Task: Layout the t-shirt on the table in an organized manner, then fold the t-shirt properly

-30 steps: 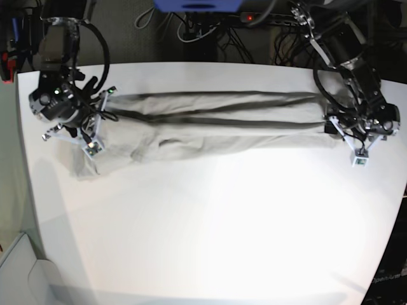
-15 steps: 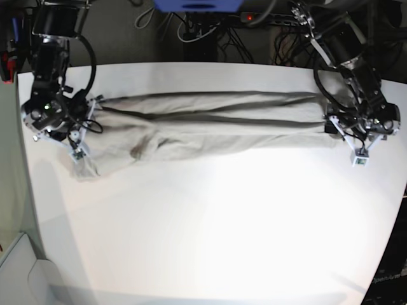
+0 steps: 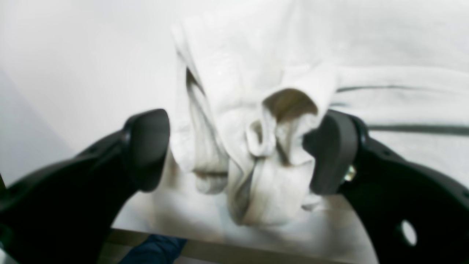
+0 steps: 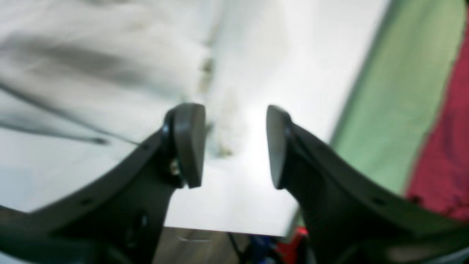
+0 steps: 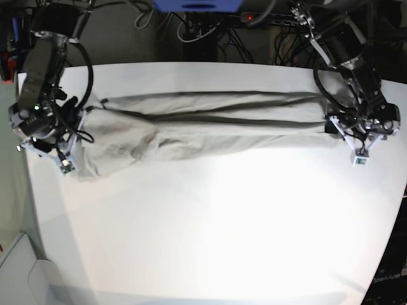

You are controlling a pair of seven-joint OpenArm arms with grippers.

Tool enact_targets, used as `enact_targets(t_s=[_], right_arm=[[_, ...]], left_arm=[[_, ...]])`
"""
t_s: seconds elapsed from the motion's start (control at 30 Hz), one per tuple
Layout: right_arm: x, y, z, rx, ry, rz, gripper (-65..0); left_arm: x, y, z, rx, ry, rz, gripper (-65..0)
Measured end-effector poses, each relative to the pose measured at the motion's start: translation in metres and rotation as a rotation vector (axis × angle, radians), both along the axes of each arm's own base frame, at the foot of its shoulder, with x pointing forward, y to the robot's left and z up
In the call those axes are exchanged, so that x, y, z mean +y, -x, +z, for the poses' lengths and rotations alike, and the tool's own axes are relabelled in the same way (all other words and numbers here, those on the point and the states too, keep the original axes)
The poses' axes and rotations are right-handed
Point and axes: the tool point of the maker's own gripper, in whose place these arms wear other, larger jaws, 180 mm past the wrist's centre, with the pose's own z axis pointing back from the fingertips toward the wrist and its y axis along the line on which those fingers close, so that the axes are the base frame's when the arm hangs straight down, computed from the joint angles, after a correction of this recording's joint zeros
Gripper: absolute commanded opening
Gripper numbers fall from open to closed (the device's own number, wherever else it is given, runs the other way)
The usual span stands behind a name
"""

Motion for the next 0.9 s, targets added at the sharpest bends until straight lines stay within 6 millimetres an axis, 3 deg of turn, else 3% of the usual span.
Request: enact_targets(t_s=[0.23,0.43,0.7,0.77,0.9], right_arm=[[0.025,0.009,-0.044,0.100,-0.116,-0.005,-35.0],[0.028,0.006,-0.056,0.107,-0.151,-0.002,-35.0],[0.028,0.006,-0.057,0.110,-0.150,-0.002,-35.1],[0.028,0.006,-0.057,0.109,-0.150,-0.002,-35.1],[0.025,0.005,-0.055,0.107,-0.141,-0.002,-35.1]], left_arm=[[0.000,0.000,0.000,0.000,0.000,0.000,-9.2],[0.000,0.001,-0.001,0.003,0.001,0.000,-9.3],[-0.002,0.001,-0.002,0.006,0.006,0.000,-10.2],[-0.003,0.002,-0.006,0.013,0.017,0.001,-14.3],[-0.010,0.000,-0.014,0.016,0.064,-0.005,-34.2]])
